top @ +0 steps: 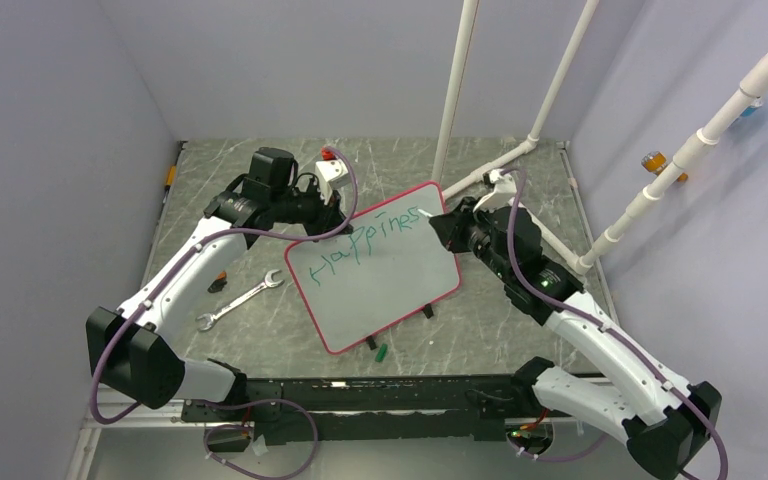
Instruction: Write a sentence on the whiteboard
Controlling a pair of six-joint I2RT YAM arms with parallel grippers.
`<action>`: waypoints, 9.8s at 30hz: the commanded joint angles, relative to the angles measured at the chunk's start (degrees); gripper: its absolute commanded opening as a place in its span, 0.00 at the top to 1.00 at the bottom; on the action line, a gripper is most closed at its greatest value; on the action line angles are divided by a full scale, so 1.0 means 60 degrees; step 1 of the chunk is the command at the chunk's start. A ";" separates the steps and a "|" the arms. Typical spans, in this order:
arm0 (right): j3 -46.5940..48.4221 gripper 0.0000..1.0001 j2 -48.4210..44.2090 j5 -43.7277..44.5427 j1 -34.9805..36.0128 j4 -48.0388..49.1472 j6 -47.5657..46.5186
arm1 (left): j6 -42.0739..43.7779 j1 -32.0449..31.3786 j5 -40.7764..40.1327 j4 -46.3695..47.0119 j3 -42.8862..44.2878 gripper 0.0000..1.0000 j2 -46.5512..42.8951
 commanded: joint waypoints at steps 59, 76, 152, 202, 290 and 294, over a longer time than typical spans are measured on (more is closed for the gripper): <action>0.0459 1.00 0.1363 0.0790 -0.0166 -0.0005 0.0129 | 0.0642 -0.0063 -0.0055 0.0277 0.0066 1.00 -0.0356; 0.0235 1.00 0.0908 0.1650 -0.0161 -0.0720 0.0203 | 0.0361 -0.0057 -0.0053 0.0256 0.0205 1.00 -0.0307; 0.0618 1.00 0.2652 0.3929 0.6727 0.1613 -0.0256 | -0.0487 -0.0075 -0.1692 0.1545 -0.0792 1.00 -0.0992; 0.0742 1.00 0.4048 0.3701 0.6873 0.1004 0.0271 | -0.0472 -0.0078 -0.1706 0.1413 -0.0743 1.00 -0.0959; 0.0999 1.00 0.3055 0.4679 0.7457 0.0915 0.0265 | -0.0432 -0.0078 -0.1709 0.1361 -0.0742 1.00 -0.1019; 0.0786 1.00 0.2920 0.5244 0.7440 0.1014 0.0367 | -0.0487 -0.0070 -0.1694 0.1377 -0.0728 1.00 -0.0988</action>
